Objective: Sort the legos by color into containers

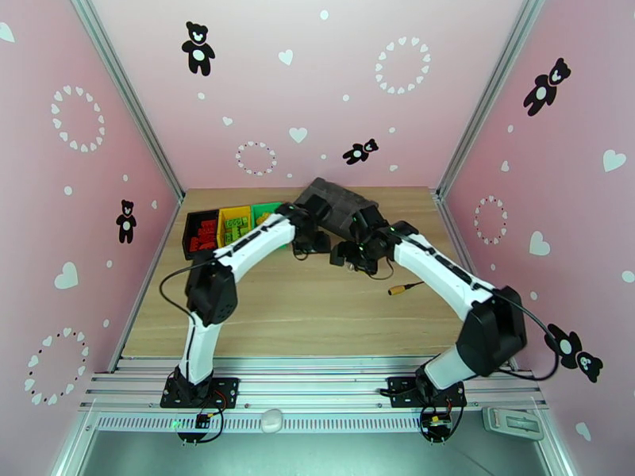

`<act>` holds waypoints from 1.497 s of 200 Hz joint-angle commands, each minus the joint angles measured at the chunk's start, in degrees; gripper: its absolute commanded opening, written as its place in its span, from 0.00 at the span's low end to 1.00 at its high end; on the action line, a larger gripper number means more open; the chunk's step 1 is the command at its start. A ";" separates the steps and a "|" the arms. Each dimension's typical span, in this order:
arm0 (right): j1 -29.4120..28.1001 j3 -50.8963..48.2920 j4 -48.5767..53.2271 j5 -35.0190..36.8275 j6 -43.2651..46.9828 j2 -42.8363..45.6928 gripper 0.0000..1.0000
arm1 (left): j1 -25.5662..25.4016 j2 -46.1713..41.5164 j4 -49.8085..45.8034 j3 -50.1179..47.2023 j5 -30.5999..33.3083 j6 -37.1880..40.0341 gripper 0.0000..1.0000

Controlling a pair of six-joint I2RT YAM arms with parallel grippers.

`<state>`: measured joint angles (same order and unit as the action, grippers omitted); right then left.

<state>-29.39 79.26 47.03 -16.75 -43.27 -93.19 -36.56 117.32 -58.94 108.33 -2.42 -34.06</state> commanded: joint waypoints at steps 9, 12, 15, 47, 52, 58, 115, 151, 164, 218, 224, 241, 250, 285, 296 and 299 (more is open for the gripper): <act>-2.63 9.85 0.89 -2.75 2.09 -7.95 0.77 | 5.27 -6.19 1.77 -4.20 -2.10 1.45 0.36; -2.87 10.97 1.07 -2.92 2.29 -8.85 0.77 | 6.09 -6.63 1.87 -4.62 -2.19 1.52 0.36; -3.24 12.16 1.33 -3.19 2.45 -9.82 0.77 | 6.72 -7.11 1.96 -5.10 -2.28 1.54 0.36; -5.95 25.58 4.66 -6.42 4.63 -20.06 0.76 | 14.81 -12.09 2.68 -10.72 -2.56 1.64 0.35; -6.39 27.89 5.31 -7.03 5.06 -21.79 0.76 | 16.46 -12.80 2.84 -11.72 -2.67 1.51 0.35; -6.96 30.71 6.19 -7.74 5.47 -23.77 0.76 | 18.31 -13.63 3.03 -12.88 -2.73 1.39 0.35; -10.80 50.02 10.15 -15.49 7.93 -38.66 0.76 | 35.55 -18.09 4.10 -20.65 -2.95 -0.30 0.35; -11.30 52.59 9.25 -17.26 7.83 -42.05 0.76 | 43.52 -15.49 4.03 -19.06 -3.34 -0.04 0.35; -11.31 52.74 8.89 -17.39 7.92 -42.44 0.76 | 45.62 -13.50 3.74 -16.84 -3.55 0.04 0.35; -10.78 53.81 8.54 -17.74 7.50 -43.73 0.76 | 49.60 -1.71 -0.38 -2.62 -3.07 1.01 0.39; -10.64 54.11 8.71 -17.78 7.57 -43.82 0.76 | 49.73 -0.51 -0.91 -1.02 -3.20 1.15 0.42; -10.34 54.77 9.05 -17.55 7.65 -43.87 0.76 | 49.74 1.56 -2.09 2.32 -3.16 1.11 0.61; -10.10 54.86 9.20 -17.23 7.65 -43.73 0.76 | 49.73 1.62 -2.15 2.87 -3.28 1.02 0.70; -10.03 54.60 10.97 -14.89 8.44 -42.37 0.76 | 49.18 -2.38 -1.23 -0.09 -3.21 2.13 0.83; -10.00 54.31 11.63 -13.88 8.77 -41.86 0.76 | 48.60 -4.42 -0.86 -1.99 -2.96 2.74 0.85; -9.99 54.26 11.79 -13.54 8.86 -41.73 0.76 | 48.39 -4.97 -0.73 -2.57 -2.86 2.90 0.85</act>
<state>-39.57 132.22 55.79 -32.73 -35.57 -135.28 12.80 118.10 -59.09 108.27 -4.99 -32.73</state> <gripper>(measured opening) 0.757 0.839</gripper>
